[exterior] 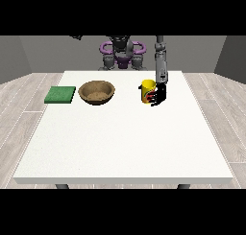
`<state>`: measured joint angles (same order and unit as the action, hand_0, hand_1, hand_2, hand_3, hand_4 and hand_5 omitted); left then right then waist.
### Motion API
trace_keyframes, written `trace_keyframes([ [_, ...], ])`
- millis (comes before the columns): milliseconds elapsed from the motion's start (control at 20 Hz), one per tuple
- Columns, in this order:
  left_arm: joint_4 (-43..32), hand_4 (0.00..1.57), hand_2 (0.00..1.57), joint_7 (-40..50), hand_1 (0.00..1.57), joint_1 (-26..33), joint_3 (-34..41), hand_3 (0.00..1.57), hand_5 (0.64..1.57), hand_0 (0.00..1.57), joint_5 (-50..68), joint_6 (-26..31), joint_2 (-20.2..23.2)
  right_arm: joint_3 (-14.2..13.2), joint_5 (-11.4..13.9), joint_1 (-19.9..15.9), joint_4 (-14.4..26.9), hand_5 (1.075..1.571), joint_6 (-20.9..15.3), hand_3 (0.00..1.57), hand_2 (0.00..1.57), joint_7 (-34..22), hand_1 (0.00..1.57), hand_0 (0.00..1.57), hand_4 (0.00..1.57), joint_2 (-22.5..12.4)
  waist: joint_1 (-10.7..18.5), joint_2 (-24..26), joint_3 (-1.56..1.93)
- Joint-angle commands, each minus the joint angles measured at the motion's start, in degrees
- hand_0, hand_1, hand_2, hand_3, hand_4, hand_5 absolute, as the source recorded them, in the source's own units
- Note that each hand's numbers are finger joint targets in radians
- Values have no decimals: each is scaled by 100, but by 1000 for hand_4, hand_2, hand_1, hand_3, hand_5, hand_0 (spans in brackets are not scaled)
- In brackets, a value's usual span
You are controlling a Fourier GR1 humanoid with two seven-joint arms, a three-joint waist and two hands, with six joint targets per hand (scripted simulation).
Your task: Pick the cup and pour the ball into the bowl, then pick the bowl and place it on the pad
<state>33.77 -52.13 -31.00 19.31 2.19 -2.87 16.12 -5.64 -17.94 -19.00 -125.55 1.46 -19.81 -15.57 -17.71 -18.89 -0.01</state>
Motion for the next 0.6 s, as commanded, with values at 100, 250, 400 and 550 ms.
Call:
trace_keyframes([
  [100, -357, 1067, 1571, -190, 1322, -160, -100, 1571, 1487, 1322, -413, -998, -61, -403, -477, 54, -125, 1562, 155, 0, 0, -227, 0, 0, 73, -204, -114, 58, -2],
  [250, -284, 1053, 1571, -216, 1335, -95, -346, 1571, 1478, 1335, -632, -1083, -166, -792, -800, 17, 217, 1559, 209, 0, 0, -370, 0, 0, 105, -364, 135, 470, 0],
  [400, -7, 1105, 1571, 710, 1342, -364, -801, 1571, 1500, 1342, -1093, -1660, -324, -700, -596, 433, 960, 1558, 523, 0, 0, 213, 0, 0, 152, -147, 296, 988, 11],
  [550, -109, 1119, 1571, 1124, 1360, -643, -1119, 1571, 1499, 1360, -1539, -2255, -508, -694, -574, 199, 921, 1558, 206, 0, 0, -250, 0, 0, 189, -216, 325, 1190, 5],
])
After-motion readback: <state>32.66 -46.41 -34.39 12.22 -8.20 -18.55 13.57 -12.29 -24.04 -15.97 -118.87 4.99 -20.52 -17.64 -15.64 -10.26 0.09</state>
